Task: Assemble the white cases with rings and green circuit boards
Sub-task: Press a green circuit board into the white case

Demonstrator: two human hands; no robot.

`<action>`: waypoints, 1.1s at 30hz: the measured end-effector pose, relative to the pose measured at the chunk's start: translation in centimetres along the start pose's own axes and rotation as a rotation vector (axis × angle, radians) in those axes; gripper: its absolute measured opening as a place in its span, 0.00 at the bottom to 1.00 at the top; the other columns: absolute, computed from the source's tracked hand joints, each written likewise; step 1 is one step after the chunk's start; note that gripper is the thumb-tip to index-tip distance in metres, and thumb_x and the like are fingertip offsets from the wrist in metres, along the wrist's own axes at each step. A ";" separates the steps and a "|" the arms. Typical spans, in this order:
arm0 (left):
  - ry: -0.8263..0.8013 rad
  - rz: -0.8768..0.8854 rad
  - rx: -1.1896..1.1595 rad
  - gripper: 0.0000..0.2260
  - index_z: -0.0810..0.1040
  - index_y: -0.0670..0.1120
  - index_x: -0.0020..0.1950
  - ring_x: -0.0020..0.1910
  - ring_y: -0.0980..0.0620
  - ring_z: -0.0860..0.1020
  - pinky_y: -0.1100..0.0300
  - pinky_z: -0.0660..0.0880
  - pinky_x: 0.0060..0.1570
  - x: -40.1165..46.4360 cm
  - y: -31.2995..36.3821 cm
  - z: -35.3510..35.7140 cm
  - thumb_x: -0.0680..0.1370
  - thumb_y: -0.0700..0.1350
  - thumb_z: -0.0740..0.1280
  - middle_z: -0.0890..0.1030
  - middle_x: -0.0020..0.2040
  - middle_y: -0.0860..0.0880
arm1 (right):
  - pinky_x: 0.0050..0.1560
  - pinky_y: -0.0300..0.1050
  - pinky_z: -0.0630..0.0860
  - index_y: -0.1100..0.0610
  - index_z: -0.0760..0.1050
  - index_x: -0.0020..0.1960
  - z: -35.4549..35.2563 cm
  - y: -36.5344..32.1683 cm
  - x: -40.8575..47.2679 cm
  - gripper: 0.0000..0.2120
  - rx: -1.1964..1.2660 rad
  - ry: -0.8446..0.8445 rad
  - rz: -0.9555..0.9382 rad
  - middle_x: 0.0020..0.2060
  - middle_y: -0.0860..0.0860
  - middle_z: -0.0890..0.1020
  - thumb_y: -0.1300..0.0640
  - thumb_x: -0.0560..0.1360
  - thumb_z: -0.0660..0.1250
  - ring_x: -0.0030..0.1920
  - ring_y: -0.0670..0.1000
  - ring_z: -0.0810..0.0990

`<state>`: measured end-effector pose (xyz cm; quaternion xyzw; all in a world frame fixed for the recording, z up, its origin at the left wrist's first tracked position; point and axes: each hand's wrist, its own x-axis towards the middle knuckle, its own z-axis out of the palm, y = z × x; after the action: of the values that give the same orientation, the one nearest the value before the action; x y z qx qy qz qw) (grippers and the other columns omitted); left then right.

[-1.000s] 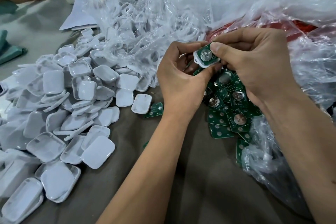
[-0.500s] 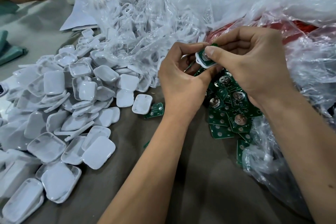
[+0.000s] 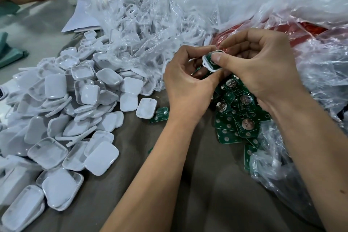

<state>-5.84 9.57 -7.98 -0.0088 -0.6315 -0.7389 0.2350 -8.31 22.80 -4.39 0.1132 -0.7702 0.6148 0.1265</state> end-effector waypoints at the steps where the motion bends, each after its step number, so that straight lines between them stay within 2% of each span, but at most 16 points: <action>1: -0.014 -0.011 -0.011 0.18 0.80 0.37 0.50 0.49 0.46 0.86 0.52 0.84 0.49 0.0 0.0 0.0 0.65 0.30 0.81 0.86 0.48 0.43 | 0.37 0.47 0.82 0.57 0.85 0.48 -0.1 0.0 0.0 0.11 0.005 -0.008 0.002 0.38 0.55 0.85 0.60 0.68 0.83 0.32 0.49 0.84; 3: -0.048 -0.035 -0.031 0.18 0.80 0.36 0.51 0.49 0.44 0.86 0.51 0.84 0.50 0.0 0.0 -0.1 0.65 0.29 0.81 0.86 0.48 0.41 | 0.38 0.51 0.84 0.56 0.86 0.48 -0.2 -0.1 0.1 0.09 0.001 -0.037 -0.011 0.38 0.56 0.85 0.61 0.69 0.82 0.33 0.51 0.84; 5: -0.081 -0.056 -0.060 0.19 0.80 0.35 0.52 0.49 0.43 0.86 0.50 0.83 0.51 0.2 0.1 -0.4 0.65 0.28 0.81 0.86 0.49 0.39 | 0.43 0.59 0.86 0.56 0.87 0.47 -0.5 -0.3 0.1 0.08 -0.013 -0.055 -0.028 0.39 0.58 0.87 0.61 0.70 0.82 0.36 0.57 0.87; 7: -0.115 -0.069 -0.075 0.19 0.81 0.33 0.53 0.49 0.45 0.86 0.52 0.83 0.51 0.5 0.0 -0.7 0.65 0.28 0.80 0.86 0.49 0.38 | 0.46 0.62 0.85 0.57 0.87 0.47 -0.8 -0.4 0.1 0.08 -0.030 -0.064 -0.040 0.39 0.58 0.87 0.62 0.70 0.82 0.39 0.62 0.87; 10: -0.187 -0.131 -0.162 0.19 0.81 0.33 0.58 0.49 0.45 0.86 0.54 0.82 0.52 0.7 0.0 -1.0 0.68 0.26 0.77 0.86 0.50 0.38 | 0.47 0.60 0.85 0.60 0.86 0.46 -1.0 -0.7 0.1 0.06 -0.015 -0.094 -0.058 0.39 0.58 0.86 0.63 0.70 0.81 0.39 0.57 0.86; 13: -0.272 -0.234 -0.313 0.20 0.80 0.35 0.62 0.53 0.46 0.85 0.52 0.81 0.58 0.8 0.0 -1.2 0.71 0.27 0.74 0.86 0.51 0.41 | 0.43 0.53 0.85 0.61 0.86 0.47 -1.1 -1.1 0.2 0.06 -0.011 -0.138 -0.100 0.39 0.56 0.86 0.63 0.72 0.80 0.38 0.55 0.85; 14: -0.296 -0.273 -0.359 0.21 0.79 0.35 0.64 0.55 0.46 0.84 0.50 0.80 0.61 0.9 0.1 -1.3 0.72 0.28 0.73 0.86 0.52 0.41 | 0.38 0.45 0.84 0.62 0.86 0.48 -1.2 -1.1 0.2 0.06 0.005 -0.159 -0.108 0.37 0.52 0.86 0.63 0.73 0.79 0.34 0.51 0.85; 16: -0.341 -0.353 -0.442 0.22 0.77 0.35 0.67 0.57 0.45 0.83 0.48 0.78 0.64 1.0 0.3 -1.4 0.73 0.33 0.72 0.85 0.54 0.42 | 0.31 0.30 0.74 0.62 0.86 0.49 -1.5 -0.9 0.3 0.05 0.017 -0.202 -0.119 0.31 0.41 0.83 0.64 0.74 0.78 0.28 0.41 0.80; 19: -0.372 -0.451 -0.570 0.20 0.76 0.38 0.64 0.56 0.47 0.83 0.52 0.81 0.59 1.3 0.6 -1.7 0.72 0.36 0.70 0.83 0.54 0.41 | 0.30 0.26 0.72 0.62 0.85 0.51 -1.9 -1.2 0.3 0.05 -0.021 -0.235 -0.134 0.27 0.36 0.81 0.65 0.74 0.77 0.26 0.37 0.78; 21: -0.382 -0.505 -0.637 0.17 0.76 0.38 0.62 0.56 0.46 0.82 0.54 0.81 0.58 1.5 0.6 -1.9 0.73 0.37 0.70 0.82 0.56 0.40 | 0.33 0.33 0.79 0.60 0.86 0.50 -2.0 -1.7 0.2 0.06 -0.065 -0.229 -0.170 0.32 0.41 0.85 0.63 0.74 0.78 0.30 0.42 0.83; 23: -0.409 -0.545 -0.693 0.14 0.79 0.38 0.59 0.57 0.46 0.82 0.55 0.82 0.56 1.6 0.5 -2.1 0.73 0.38 0.71 0.82 0.57 0.40 | 0.41 0.51 0.86 0.56 0.87 0.50 -2.0 -2.2 0.0 0.06 -0.110 -0.215 -0.188 0.38 0.52 0.87 0.60 0.73 0.80 0.36 0.52 0.86; 24: -0.427 -0.563 -0.720 0.13 0.81 0.39 0.57 0.56 0.47 0.83 0.56 0.82 0.55 1.6 0.5 -2.1 0.73 0.40 0.71 0.83 0.56 0.41 | 0.43 0.55 0.86 0.54 0.87 0.50 -2.0 -2.4 -0.1 0.06 -0.128 -0.206 -0.195 0.38 0.57 0.86 0.59 0.73 0.80 0.36 0.56 0.86; 28: -0.424 -0.655 -0.820 0.19 0.80 0.38 0.58 0.49 0.49 0.84 0.59 0.83 0.48 1.6 0.6 -1.9 0.69 0.45 0.75 0.84 0.54 0.42 | 0.32 0.43 0.80 0.54 0.86 0.49 -1.8 -3.0 -0.5 0.06 -0.212 -0.180 -0.274 0.32 0.59 0.81 0.56 0.73 0.80 0.27 0.45 0.79; 33: -0.425 -0.697 -0.859 0.20 0.78 0.38 0.59 0.48 0.50 0.84 0.60 0.83 0.47 1.6 0.5 -2.0 0.72 0.48 0.72 0.84 0.53 0.41 | 0.33 0.40 0.77 0.53 0.86 0.49 -1.7 -3.4 -0.5 0.08 -0.318 -0.136 -0.341 0.34 0.53 0.82 0.52 0.73 0.80 0.31 0.48 0.79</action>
<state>-6.51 7.11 -7.37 -0.0428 -0.2747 -0.9440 -0.1779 -6.58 23.74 -1.03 0.2615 -0.8338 0.4466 0.1924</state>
